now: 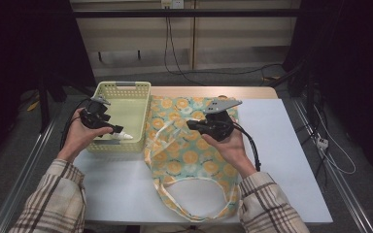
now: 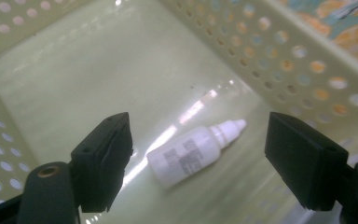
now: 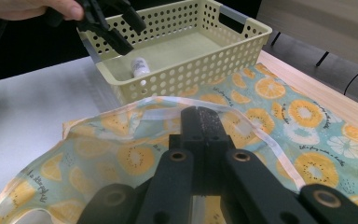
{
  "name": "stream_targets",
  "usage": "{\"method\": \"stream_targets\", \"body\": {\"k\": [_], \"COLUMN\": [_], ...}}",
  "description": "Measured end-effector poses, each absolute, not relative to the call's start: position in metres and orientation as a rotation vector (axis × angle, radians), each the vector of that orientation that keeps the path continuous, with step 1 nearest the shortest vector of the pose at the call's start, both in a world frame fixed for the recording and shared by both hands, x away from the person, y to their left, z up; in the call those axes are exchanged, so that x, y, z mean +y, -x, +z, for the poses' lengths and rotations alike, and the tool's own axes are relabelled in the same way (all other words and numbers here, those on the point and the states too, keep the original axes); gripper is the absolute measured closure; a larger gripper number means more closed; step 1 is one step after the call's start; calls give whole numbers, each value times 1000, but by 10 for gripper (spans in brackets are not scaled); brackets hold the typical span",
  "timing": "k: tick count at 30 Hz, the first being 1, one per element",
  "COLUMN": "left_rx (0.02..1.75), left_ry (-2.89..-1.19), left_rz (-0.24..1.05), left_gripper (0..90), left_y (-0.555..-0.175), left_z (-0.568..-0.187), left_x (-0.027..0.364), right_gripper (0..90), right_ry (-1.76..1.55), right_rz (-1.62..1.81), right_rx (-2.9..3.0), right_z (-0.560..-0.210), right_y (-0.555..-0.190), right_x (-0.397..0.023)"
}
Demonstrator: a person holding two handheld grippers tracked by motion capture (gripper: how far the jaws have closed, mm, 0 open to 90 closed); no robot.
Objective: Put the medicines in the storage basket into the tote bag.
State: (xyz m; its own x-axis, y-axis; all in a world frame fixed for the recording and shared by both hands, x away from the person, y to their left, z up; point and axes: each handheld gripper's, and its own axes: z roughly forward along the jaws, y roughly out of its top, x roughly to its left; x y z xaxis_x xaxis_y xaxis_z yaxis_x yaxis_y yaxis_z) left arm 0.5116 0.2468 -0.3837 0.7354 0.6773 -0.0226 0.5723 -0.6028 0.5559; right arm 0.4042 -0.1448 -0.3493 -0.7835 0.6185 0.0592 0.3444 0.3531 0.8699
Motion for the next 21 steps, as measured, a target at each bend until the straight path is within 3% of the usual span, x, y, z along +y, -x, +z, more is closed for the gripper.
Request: {"method": "stream_targets", "body": {"k": [7, 11, 21], "left_rx": [861, 854, 792], "left_ry": [-2508, -2524, -2696], "left_rz": [223, 173, 74], "left_gripper": [290, 254, 277], "left_y": [-529, -536, -543], "left_z": [-395, -403, -418], "left_x": [237, 232, 223], "right_gripper": [900, 900, 900], "right_ry": [-857, -858, -859], "right_rz": [1401, 1390, 1390], "right_rx": [2342, 2349, 2357], "right_z": [-351, -351, -352], "right_y": [-407, -407, -407], "right_x": [-145, -146, -145]}}
